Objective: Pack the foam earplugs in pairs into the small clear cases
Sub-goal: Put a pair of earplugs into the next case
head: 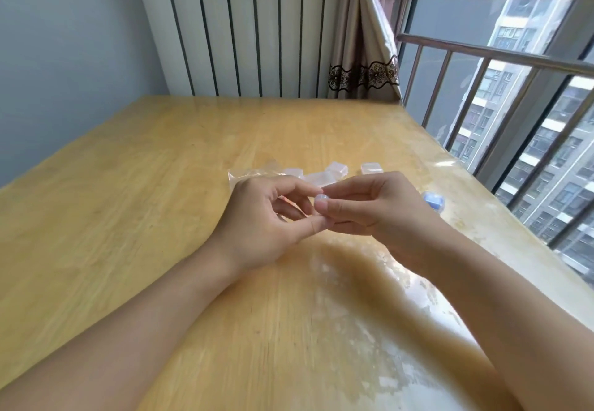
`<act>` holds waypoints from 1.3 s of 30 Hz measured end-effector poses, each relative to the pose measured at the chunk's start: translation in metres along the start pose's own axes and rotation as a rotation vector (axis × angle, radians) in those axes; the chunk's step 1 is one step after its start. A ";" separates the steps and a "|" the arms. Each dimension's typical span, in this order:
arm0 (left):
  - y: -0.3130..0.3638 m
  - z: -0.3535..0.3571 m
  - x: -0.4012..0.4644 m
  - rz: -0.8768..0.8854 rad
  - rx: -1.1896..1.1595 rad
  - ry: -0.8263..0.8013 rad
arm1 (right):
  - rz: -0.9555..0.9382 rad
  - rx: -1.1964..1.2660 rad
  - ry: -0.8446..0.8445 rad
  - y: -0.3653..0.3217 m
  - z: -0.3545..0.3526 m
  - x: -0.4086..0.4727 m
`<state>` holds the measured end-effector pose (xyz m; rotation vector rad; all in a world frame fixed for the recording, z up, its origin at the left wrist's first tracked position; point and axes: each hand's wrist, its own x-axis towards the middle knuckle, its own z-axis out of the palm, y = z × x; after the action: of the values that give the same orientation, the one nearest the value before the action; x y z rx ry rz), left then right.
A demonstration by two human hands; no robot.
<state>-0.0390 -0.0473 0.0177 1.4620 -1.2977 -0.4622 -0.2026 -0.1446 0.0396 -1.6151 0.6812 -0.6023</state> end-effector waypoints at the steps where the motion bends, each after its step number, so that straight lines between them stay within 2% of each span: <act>1: 0.000 -0.002 0.000 -0.046 -0.041 -0.042 | 0.017 -0.024 -0.023 0.000 -0.003 0.001; 3: 0.000 -0.004 0.000 -0.110 -0.081 -0.110 | 0.030 -0.071 -0.058 -0.001 -0.008 0.002; 11: 0.003 -0.004 -0.002 -0.174 -0.096 -0.129 | 0.167 0.002 -0.080 0.001 -0.010 0.001; 16: 0.006 -0.003 -0.002 -0.194 -0.101 -0.140 | 0.219 0.179 -0.047 0.004 -0.006 0.003; 20: 0.008 -0.003 -0.003 -0.227 -0.141 -0.150 | 0.263 0.207 -0.048 0.003 -0.005 0.001; 24: 0.008 -0.002 -0.003 -0.302 -0.208 -0.119 | 0.165 0.132 0.078 0.008 0.000 0.001; 28: 0.009 0.001 -0.002 -0.307 -0.178 -0.034 | 0.124 0.063 0.038 0.007 0.004 0.003; 39: 0.008 0.004 -0.005 -0.340 -0.158 -0.057 | 0.043 -0.016 -0.004 0.009 0.004 0.002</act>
<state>-0.0477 -0.0432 0.0215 1.5481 -1.0308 -0.8167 -0.1988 -0.1444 0.0297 -1.6118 0.7175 -0.5629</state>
